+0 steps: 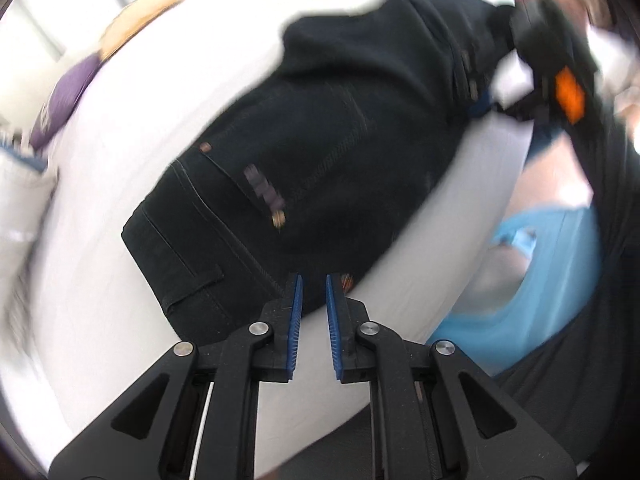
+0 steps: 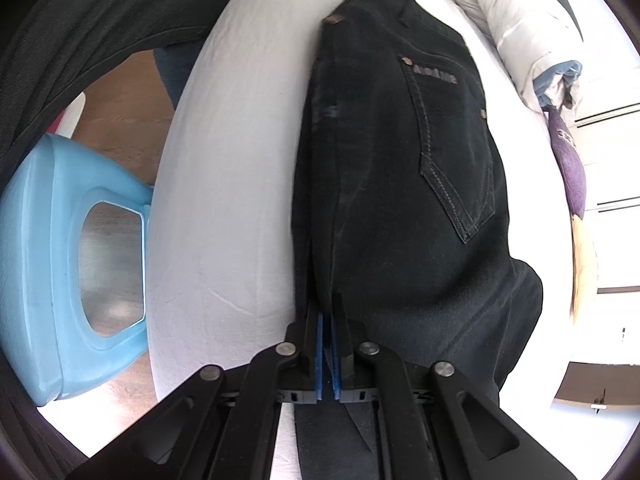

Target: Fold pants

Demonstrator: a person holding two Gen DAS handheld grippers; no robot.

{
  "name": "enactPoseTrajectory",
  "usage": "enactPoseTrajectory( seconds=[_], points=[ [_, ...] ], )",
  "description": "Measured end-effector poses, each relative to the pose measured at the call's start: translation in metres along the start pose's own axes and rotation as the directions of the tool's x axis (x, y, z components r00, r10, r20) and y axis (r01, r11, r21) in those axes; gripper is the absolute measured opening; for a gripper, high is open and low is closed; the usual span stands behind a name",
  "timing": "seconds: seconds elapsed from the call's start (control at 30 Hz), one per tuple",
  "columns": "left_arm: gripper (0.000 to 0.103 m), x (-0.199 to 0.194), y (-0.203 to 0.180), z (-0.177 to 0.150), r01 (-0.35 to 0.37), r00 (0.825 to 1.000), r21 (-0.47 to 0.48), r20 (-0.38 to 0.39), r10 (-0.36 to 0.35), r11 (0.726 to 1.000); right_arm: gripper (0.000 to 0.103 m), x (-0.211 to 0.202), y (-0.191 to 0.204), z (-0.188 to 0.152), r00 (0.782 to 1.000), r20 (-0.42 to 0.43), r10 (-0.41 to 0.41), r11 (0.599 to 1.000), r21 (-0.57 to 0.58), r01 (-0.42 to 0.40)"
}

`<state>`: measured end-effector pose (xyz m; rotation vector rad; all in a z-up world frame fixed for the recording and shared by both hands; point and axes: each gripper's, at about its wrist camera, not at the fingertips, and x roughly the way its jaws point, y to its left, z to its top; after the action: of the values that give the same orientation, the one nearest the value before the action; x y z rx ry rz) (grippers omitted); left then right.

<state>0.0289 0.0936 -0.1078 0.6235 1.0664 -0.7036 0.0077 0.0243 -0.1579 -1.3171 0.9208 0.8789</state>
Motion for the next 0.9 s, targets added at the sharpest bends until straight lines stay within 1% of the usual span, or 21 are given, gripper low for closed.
enactPoseTrajectory(
  seconds=[0.1, 0.13, 0.2, 0.23, 0.3, 0.33, 0.37, 0.43, 0.5, 0.53, 0.57, 0.6, 0.63, 0.67, 0.7, 0.77, 0.8, 0.9],
  points=[
    [0.012, -0.002, 0.005, 0.017, 0.036, 0.998, -0.099, 0.064, -0.030, 0.994, 0.007, 0.000, -0.001, -0.001, 1.000, 0.000, 0.000, 0.999, 0.032, 0.000],
    [0.012, 0.002, 0.003, 0.023, 0.039, 0.997, -0.120, 0.073, -0.030, 0.992, 0.007, 0.001, -0.001, -0.001, 1.000, 0.000, -0.005, 0.999, 0.037, 0.005],
    [0.012, 0.012, -0.002, 0.036, 0.035, 0.997, -0.132, 0.073, -0.026, 0.991, 0.009, 0.001, -0.002, 0.000, 1.000, -0.005, -0.016, 0.999, 0.050, 0.016],
    [0.012, 0.020, -0.005, 0.042, 0.033, 0.998, -0.139, 0.063, -0.024, 0.990, 0.009, 0.000, -0.002, 0.000, 1.000, -0.006, -0.016, 0.998, 0.061, 0.017],
    [0.012, 0.041, -0.009, 0.050, 0.057, 0.998, -0.166, 0.036, -0.052, 0.985, 0.009, 0.000, -0.003, 0.000, 1.000, -0.009, -0.014, 0.997, 0.078, 0.015],
    [0.012, 0.054, -0.009, 0.052, 0.057, 0.998, -0.188, 0.013, -0.056, 0.980, 0.009, 0.000, -0.003, 0.000, 1.000, -0.007, -0.012, 0.996, 0.086, 0.013],
    [0.012, 0.068, -0.007, 0.052, 0.046, 0.999, -0.209, -0.011, -0.049, 0.977, 0.009, 0.000, -0.003, 0.000, 1.000, -0.006, -0.011, 0.996, 0.092, 0.012],
    [0.012, 0.088, -0.001, 0.045, 0.052, 0.997, -0.246, -0.038, -0.064, 0.968, 0.009, -0.002, -0.002, -0.001, 1.000, -0.002, -0.011, 0.995, 0.101, 0.011],
    [0.012, 0.091, 0.005, 0.041, 0.077, 0.996, -0.279, -0.018, -0.086, 0.957, 0.011, -0.004, -0.003, -0.003, 1.000, 0.004, -0.005, 0.994, 0.110, 0.005],
    [0.012, 0.090, 0.007, 0.041, 0.071, 0.996, -0.289, -0.024, -0.081, 0.955, 0.012, -0.007, -0.006, -0.006, 1.000, 0.008, 0.005, 0.992, 0.124, -0.006],
    [0.012, 0.087, 0.007, 0.043, 0.044, 0.998, -0.281, -0.036, -0.057, 0.959, 0.015, -0.011, -0.010, -0.010, 1.000, 0.018, 0.023, 0.988, 0.150, -0.025],
    [0.012, 0.083, 0.007, 0.043, 0.016, 0.999, -0.266, -0.044, -0.028, 0.964, 0.021, -0.014, -0.014, -0.012, 0.999, 0.029, 0.039, 0.983, 0.178, -0.044],
    [0.012, 0.077, 0.007, 0.044, 0.002, 0.999, -0.259, -0.038, -0.012, 0.966, 0.027, -0.020, -0.022, -0.016, 0.996, 0.051, 0.067, 0.971, 0.226, -0.077],
    [0.012, 0.068, 0.008, 0.046, 0.006, 1.000, -0.265, -0.010, -0.009, 0.964, 0.039, -0.027, -0.030, -0.020, 0.993, 0.082, 0.083, 0.955, 0.279, -0.103],
    [0.012, 0.059, 0.009, 0.050, 0.016, 1.000, -0.279, 0.016, -0.012, 0.960, 0.045, -0.035, -0.038, -0.023, 0.989, 0.122, 0.087, 0.937, 0.327, -0.123],
    [0.012, 0.049, 0.013, 0.062, 0.020, 0.998, -0.305, 0.061, -0.002, 0.952, 0.046, -0.045, -0.055, -0.027, 0.975, 0.202, 0.096, 0.892, 0.418, -0.174],
    [0.012, 0.047, 0.014, 0.069, 0.024, 0.997, -0.317, 0.078, 0.001, 0.948, 0.046, -0.046, -0.067, -0.029, 0.965, 0.242, 0.097, 0.852, 0.482, -0.206],
    [0.012, 0.058, 0.016, 0.098, 0.032, 0.995, -0.334, 0.104, 0.003, 0.942, 0.046, -0.035, -0.085, -0.034, 0.950, 0.293, 0.107, 0.747, 0.607, -0.271]
  ],
)
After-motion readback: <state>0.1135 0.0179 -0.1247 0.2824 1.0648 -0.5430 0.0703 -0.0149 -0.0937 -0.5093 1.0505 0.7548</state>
